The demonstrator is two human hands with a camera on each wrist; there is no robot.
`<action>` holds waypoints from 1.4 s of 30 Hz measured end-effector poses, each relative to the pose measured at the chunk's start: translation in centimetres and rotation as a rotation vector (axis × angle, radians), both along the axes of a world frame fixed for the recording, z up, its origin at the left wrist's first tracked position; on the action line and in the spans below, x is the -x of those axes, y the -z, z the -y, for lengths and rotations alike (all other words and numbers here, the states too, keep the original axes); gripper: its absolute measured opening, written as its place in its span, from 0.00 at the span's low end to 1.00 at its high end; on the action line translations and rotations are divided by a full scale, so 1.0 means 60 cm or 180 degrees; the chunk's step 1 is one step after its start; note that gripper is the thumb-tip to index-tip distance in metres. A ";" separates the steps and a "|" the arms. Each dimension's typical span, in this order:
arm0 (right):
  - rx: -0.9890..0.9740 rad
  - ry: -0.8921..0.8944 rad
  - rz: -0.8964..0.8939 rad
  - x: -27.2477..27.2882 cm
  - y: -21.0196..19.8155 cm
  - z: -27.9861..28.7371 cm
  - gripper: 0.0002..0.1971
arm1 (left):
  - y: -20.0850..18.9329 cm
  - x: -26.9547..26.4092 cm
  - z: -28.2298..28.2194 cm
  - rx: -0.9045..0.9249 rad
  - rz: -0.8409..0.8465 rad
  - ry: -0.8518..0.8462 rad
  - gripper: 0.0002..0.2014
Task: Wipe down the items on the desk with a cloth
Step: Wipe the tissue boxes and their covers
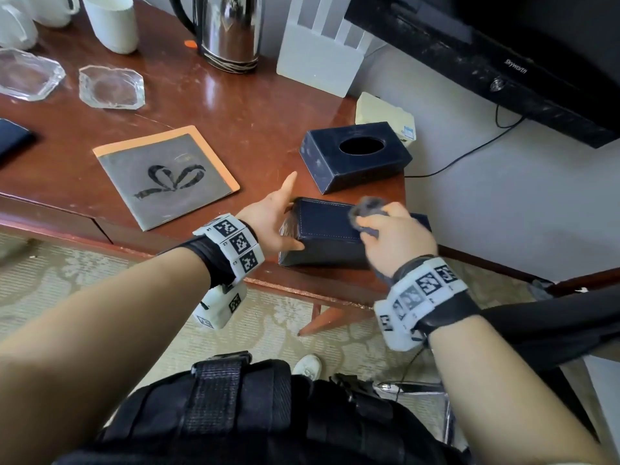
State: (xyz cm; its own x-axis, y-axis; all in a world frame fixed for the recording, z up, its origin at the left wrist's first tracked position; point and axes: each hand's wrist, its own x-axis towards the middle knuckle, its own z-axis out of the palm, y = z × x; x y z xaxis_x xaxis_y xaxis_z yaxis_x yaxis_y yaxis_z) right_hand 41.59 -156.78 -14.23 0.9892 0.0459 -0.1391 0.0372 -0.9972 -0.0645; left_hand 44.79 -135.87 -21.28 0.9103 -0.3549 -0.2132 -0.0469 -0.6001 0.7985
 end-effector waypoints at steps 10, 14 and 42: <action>-0.0741 0.0108 -0.0011 -0.005 0.010 0.017 0.14 | 0.006 -0.002 0.002 0.0146 0.0074 0.0018 0.60; -0.0398 0.1085 0.0082 -0.034 -0.003 0.134 0.15 | 0.009 -0.003 0.002 0.0217 0.0040 0.0010 0.60; -0.0138 -0.0165 -0.0025 -0.042 -0.006 -0.061 0.17 | 0.002 0.005 0.011 0.0801 -0.0252 -0.0234 0.58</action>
State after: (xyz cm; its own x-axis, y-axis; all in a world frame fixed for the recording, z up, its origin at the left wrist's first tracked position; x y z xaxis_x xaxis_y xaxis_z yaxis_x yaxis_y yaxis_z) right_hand 44.09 -153.09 -13.86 0.9842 0.1033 -0.1436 0.0881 -0.9902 -0.1079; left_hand 44.46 -136.54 -21.42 0.9196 -0.3392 -0.1981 0.0579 -0.3819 0.9224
